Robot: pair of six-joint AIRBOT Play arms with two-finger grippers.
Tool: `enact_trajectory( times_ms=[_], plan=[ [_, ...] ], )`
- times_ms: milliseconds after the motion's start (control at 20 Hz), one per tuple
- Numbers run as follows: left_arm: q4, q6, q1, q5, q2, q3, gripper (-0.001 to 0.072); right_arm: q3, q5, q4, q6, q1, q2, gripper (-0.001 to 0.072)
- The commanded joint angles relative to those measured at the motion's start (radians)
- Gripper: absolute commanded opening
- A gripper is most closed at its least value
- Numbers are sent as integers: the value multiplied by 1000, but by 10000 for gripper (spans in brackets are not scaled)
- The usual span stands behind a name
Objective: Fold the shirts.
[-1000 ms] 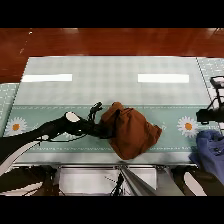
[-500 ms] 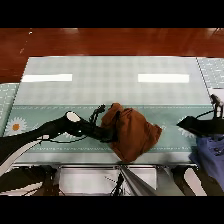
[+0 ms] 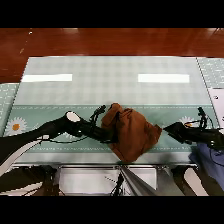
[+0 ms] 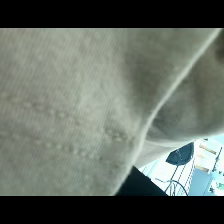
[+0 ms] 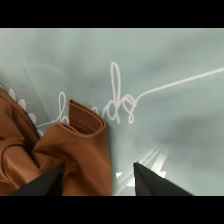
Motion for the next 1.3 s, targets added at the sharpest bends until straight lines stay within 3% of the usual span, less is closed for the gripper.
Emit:
enact_trajectory(
  times_ms=[0, 200, 350, 550, 700, 950, 1250],
  plan=[
    [0, 0, 0, -3, 0, 1, 31, -14, -42, 51, -21, 45, -93, 487],
    [0, 0, 0, -3, 0, 1, 31, -14, -186, 156, -48, 235, -219, 470],
    [0, -1, 29, -29, 6, 11, 31, -6, -261, 169, -50, 270, -236, 24],
    [0, -1, 165, -97, 126, 58, 30, 113, -108, 161, -153, 219, -226, 22],
    [0, -21, 291, -132, 293, 134, 30, 265, 2, 122, -153, 157, -125, 22],
    [0, -96, 417, -131, 536, 328, 30, 573, 23, 122, -79, 107, 104, 21],
    [1, -103, 422, -68, 652, 734, 30, 985, -6, 162, 30, 107, 239, 21]
  ],
)
